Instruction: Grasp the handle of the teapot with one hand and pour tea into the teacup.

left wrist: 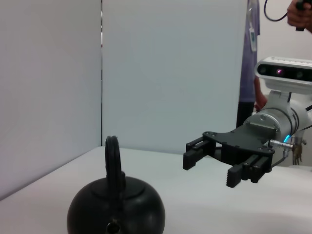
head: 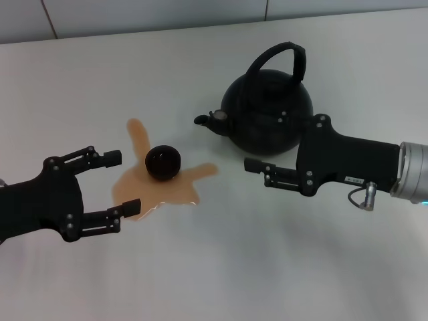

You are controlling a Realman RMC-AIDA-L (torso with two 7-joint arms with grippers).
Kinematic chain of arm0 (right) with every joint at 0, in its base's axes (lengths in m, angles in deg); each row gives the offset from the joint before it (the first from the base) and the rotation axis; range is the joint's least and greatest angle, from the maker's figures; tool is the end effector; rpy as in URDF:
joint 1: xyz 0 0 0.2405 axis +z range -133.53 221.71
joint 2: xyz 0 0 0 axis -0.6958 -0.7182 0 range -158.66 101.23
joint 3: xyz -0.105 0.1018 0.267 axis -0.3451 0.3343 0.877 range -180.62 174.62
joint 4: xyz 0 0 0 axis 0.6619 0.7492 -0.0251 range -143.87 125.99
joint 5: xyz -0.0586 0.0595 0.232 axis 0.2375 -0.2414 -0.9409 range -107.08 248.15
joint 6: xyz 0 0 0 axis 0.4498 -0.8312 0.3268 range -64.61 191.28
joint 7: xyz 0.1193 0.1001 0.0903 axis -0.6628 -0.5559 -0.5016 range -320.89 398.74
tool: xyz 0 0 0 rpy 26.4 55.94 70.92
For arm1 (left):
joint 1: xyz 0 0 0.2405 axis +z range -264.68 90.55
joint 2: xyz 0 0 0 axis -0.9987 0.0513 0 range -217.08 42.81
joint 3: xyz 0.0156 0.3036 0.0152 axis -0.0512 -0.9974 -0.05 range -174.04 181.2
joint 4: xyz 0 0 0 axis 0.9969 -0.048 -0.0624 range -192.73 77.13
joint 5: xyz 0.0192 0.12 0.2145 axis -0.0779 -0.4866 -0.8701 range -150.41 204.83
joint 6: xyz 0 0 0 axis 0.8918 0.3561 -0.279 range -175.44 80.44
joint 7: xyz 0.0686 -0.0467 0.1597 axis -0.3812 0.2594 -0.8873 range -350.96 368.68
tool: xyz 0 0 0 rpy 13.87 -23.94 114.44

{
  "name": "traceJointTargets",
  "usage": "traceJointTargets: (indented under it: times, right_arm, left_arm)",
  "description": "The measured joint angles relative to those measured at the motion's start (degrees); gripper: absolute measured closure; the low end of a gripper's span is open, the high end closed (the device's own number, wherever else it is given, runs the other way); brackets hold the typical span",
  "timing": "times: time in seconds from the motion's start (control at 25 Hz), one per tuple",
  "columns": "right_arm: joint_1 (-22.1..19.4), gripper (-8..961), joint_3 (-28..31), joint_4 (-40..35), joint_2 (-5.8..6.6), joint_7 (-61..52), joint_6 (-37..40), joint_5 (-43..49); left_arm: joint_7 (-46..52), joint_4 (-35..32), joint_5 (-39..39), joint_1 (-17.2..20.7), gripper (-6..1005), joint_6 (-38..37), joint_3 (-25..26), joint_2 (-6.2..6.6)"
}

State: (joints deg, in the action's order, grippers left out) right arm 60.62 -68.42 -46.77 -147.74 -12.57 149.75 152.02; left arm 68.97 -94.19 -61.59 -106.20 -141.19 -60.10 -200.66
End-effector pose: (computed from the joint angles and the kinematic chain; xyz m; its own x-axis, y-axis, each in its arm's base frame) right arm 0.3044 0.3374 -0.0742 0.7857 0.0440 -0.6170 -0.2178 -0.9139 -0.3425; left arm -0.3207 0.3307 -0.0453 0.8185 0.0738 0.5697 0.2086 -0.9622 -0.1752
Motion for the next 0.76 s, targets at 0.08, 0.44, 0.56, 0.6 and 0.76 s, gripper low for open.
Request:
traceJointTargets:
  times: [0.08, 0.44, 0.56, 0.6, 0.76]
  right_arm:
    - [0.0, 302, 0.0, -0.1, 0.00, -0.6, 0.5, 0.2]
    - [0.6, 302, -0.1, -2.0, -0.13, -5.2, 0.9, 5.0]
    - [0.7, 302, -0.1, -2.1, -0.16, -5.4, 0.9, 5.0]
    - [0.8, 302, 0.0, -2.1, -0.16, -5.4, 1.0, 5.0]
    - [0.9, 302, 0.0, -2.1, -0.10, -5.4, 1.1, 5.0]
  left_arm:
    - [0.0, 0.0, 0.0, 0.0, 155, -0.3, 0.3, -0.03]
    - [0.1, 0.0, -0.3, 0.7, 155, -1.9, 1.8, -0.19]
    - [0.1, 0.0, -0.3, 0.8, 155, -1.9, 1.8, -0.21]
    - [0.1, 0.0, -0.3, 0.8, 155, -1.9, 1.8, -0.21]
    - [0.1, 0.0, -0.4, 0.8, 155, -1.9, 1.8, -0.21]
